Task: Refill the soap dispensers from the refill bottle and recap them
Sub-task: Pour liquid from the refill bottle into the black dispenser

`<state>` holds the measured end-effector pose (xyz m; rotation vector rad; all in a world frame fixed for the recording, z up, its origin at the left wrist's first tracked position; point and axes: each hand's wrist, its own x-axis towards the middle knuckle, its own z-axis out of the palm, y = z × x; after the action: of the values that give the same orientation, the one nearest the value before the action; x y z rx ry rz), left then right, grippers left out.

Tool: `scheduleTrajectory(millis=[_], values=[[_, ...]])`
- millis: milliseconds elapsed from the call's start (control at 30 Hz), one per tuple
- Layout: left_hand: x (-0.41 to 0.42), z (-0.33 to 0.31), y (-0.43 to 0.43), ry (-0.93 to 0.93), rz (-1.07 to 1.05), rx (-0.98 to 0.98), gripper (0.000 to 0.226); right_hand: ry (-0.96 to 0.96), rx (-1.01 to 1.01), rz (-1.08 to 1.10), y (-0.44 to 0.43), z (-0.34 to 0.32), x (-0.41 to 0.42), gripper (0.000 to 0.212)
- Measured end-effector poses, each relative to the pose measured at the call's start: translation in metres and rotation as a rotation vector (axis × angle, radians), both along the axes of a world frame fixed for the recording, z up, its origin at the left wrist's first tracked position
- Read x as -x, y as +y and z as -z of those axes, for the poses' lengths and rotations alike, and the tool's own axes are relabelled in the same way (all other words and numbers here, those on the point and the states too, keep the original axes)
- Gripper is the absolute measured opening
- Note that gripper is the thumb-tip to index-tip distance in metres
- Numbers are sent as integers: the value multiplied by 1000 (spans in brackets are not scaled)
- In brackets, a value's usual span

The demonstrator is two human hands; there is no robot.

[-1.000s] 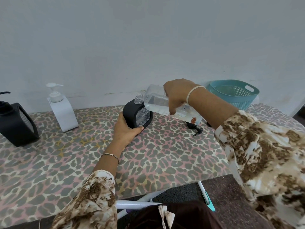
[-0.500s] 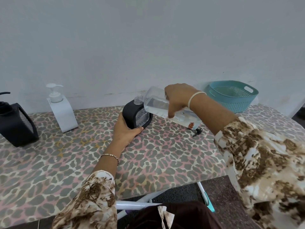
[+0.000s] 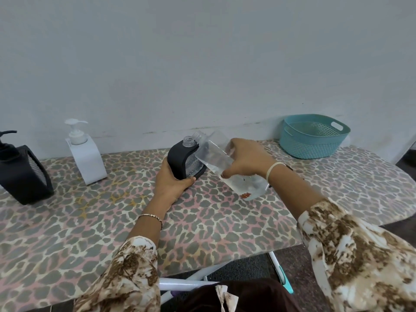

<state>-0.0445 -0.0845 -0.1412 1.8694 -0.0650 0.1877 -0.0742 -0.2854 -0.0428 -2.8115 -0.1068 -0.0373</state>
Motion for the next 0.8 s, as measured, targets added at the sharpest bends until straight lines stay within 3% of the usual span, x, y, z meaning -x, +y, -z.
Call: scheduleTrajectory(millis=[200,367,600,800], values=[[-3,4,0,-3,-17,8,85,-168,-399,137,-10,23,3,55],[-4,6,1,-8,-21,9,86,-342,-631,221,-8,42,-2,61],[-6,8,1,-28,-25,7,85,-491,-803,280,5,65,-9,56],[-6,6,-1,-41,-42,28,78,-510,-844,312,3,74,-12,67]])
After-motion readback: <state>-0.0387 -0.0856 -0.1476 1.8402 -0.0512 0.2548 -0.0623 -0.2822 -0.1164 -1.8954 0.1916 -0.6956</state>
